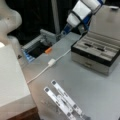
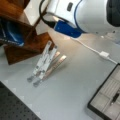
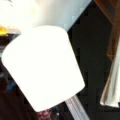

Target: Open the box. Pick up the pen. Place the pen in the box. Pick up the book. Place the book on the shelf.

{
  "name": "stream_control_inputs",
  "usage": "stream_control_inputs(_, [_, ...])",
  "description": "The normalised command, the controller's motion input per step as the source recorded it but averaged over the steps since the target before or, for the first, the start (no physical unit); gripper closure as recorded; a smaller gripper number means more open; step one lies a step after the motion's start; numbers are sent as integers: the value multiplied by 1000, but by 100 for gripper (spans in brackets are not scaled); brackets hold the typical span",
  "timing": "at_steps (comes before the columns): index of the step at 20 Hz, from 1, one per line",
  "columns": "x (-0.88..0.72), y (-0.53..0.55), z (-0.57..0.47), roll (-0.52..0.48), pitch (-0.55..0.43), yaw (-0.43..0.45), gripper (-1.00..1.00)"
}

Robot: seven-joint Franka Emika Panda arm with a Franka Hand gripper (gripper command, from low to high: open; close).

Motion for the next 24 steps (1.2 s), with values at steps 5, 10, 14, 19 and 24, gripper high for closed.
stream_control_inputs(5, [-283,-170,-209,795,-490,-190,-100])
stream_control_inputs(10, [-450,-104,-205,540,-547,-66,-100])
stream_control_inputs(14, [-490,45,-209,347,-553,-27,-100])
stream_control_inputs(19, [-462,192,-237,223,-457,-56,-100])
stream_control_inputs(24, [-300,167,-215,183,-347,-77,-100])
